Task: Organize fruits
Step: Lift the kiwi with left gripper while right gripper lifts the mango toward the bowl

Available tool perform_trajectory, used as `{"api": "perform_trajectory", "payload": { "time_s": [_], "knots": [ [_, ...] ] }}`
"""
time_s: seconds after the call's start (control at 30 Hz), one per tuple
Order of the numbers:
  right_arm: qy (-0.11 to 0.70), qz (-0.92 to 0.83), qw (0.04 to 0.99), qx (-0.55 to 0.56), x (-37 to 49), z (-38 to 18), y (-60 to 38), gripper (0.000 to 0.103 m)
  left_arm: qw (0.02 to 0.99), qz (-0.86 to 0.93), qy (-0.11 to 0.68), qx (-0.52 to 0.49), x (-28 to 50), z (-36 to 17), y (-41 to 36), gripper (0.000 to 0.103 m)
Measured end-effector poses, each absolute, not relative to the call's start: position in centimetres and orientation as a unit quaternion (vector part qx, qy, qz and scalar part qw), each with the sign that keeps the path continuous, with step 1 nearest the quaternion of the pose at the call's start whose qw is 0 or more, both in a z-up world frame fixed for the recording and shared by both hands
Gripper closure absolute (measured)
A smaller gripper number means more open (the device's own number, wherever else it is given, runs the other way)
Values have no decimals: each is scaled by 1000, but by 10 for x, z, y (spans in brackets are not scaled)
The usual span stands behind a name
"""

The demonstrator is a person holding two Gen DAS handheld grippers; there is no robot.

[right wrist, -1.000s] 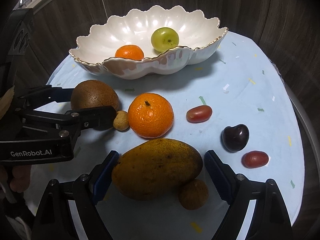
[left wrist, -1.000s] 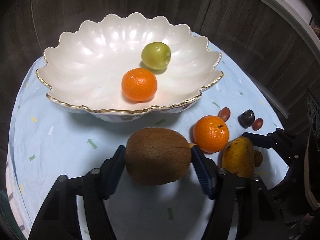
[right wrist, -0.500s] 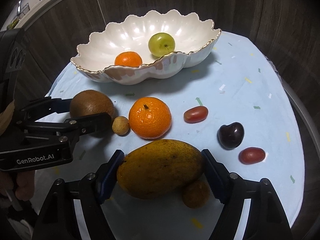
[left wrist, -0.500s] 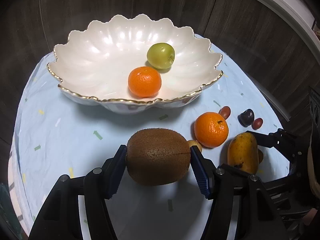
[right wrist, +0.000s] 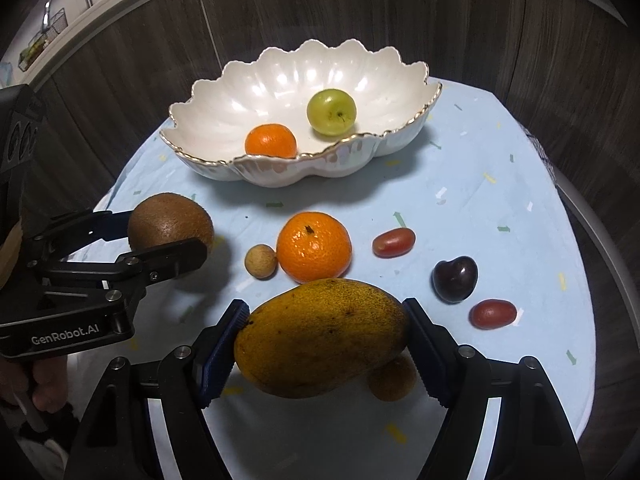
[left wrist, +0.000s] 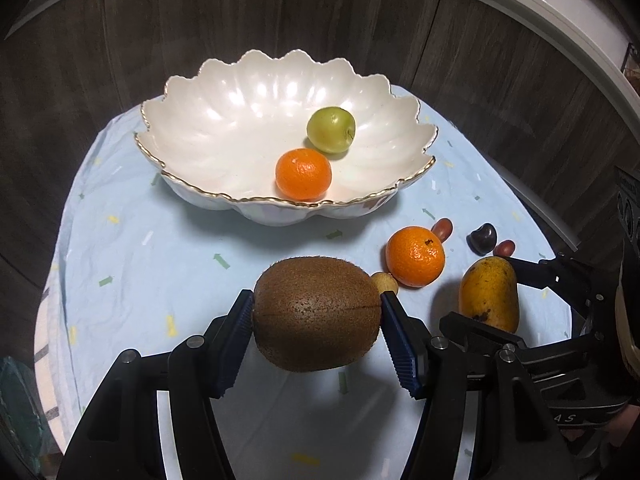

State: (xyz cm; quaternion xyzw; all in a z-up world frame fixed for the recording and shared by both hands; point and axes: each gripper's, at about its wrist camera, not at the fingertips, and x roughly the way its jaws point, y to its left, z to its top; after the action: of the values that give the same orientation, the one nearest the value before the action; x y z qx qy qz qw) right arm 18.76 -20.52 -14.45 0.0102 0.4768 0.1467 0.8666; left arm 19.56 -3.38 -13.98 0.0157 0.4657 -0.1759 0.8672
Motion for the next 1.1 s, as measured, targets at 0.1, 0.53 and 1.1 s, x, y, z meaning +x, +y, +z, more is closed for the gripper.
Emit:
{"api": "perform_trajectory", "payload": {
  "time_s": [0.1, 0.53, 1.1],
  "knots": [
    [473, 146, 869, 10, 186, -141, -205, 26, 871, -171, 460, 18, 192, -134, -32, 42],
    [447, 142, 883, 14, 181, -115, -207, 26, 887, -154, 435, 17, 181, -107, -26, 42],
    [412, 129, 902, 25, 190, -78, -211, 26, 903, -140, 406, 6, 182, -70, -23, 42]
  ]
}}
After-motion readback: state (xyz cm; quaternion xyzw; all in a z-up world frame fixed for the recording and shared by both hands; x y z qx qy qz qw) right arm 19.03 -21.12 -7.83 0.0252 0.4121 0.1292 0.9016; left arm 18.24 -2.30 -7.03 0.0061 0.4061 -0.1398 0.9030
